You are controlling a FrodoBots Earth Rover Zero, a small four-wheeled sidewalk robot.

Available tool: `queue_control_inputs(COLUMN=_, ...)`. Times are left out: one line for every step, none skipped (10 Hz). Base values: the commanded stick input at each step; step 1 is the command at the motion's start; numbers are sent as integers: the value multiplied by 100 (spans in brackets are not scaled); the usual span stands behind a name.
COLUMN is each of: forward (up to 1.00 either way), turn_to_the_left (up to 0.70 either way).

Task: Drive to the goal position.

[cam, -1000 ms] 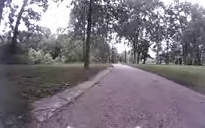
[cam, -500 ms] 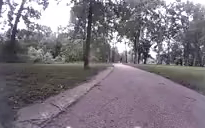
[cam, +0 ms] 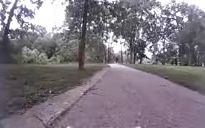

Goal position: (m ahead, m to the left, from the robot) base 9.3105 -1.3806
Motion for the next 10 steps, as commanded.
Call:
queue_control_inputs(forward=70, turn_to_the_left=0)
queue_control_inputs(forward=70, turn_to_the_left=0)
queue_control_inputs(forward=70, turn_to_the_left=0)
queue_control_inputs(forward=70, turn_to_the_left=0)
queue_control_inputs(forward=70, turn_to_the_left=0)
queue_control_inputs(forward=70, turn_to_the_left=0)
queue_control_inputs(forward=70, turn_to_the_left=0)
queue_control_inputs(forward=70, turn_to_the_left=0)
queue_control_inputs(forward=70, turn_to_the_left=0)
queue_control_inputs(forward=70, turn_to_the_left=0)
